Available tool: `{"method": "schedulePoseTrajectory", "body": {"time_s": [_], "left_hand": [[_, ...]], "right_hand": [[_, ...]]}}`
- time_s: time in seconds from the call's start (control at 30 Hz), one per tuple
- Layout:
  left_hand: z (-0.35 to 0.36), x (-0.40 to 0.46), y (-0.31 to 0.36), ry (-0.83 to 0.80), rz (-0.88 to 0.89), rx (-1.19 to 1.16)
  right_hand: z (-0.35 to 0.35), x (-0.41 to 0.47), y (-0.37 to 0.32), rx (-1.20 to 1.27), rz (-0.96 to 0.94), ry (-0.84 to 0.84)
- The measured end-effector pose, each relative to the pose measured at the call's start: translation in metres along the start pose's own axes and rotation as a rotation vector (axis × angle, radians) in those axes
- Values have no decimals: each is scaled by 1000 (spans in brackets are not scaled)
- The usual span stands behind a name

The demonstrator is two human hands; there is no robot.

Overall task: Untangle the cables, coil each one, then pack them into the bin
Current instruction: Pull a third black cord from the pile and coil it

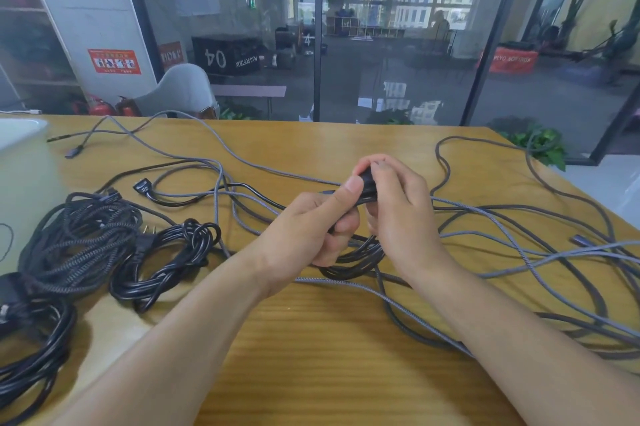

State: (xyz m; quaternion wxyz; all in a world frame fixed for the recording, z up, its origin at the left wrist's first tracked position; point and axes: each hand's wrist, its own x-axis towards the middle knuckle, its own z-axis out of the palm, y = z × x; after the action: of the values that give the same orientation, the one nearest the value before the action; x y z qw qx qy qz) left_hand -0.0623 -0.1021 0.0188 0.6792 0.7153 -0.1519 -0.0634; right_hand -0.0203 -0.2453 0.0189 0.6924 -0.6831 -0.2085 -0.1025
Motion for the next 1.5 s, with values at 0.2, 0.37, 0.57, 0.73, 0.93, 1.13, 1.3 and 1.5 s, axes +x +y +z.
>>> {"method": "schedulePoseTrajectory", "body": {"time_s": [0.2, 0.37, 0.57, 0.73, 0.93, 1.13, 1.3, 1.5], "left_hand": [[-7, 4, -5, 38, -3, -56], [-30, 2, 7, 272, 48, -192], [-60, -1, 15, 430, 104, -354], [-63, -3, 17, 427, 104, -358], [-60, -4, 17, 385, 76, -284], [-58, -4, 17, 369, 58, -267], [-55, -3, 16, 373, 44, -252], [-56, -3, 13, 385, 40, -262]], "right_hand": [[-9, 3, 1, -26, 3, -187], [-23, 12, 3, -270, -71, -198], [-39, 14, 5, -679, 27, -699], [-61, 26, 8, -877, 96, -838], [-64, 33, 24, -950, -94, -441], [-66, 37, 25, -942, -101, 54], [-72, 42, 41, -650, 147, -90], [-74, 38, 50, -893, 86, -418]]}}
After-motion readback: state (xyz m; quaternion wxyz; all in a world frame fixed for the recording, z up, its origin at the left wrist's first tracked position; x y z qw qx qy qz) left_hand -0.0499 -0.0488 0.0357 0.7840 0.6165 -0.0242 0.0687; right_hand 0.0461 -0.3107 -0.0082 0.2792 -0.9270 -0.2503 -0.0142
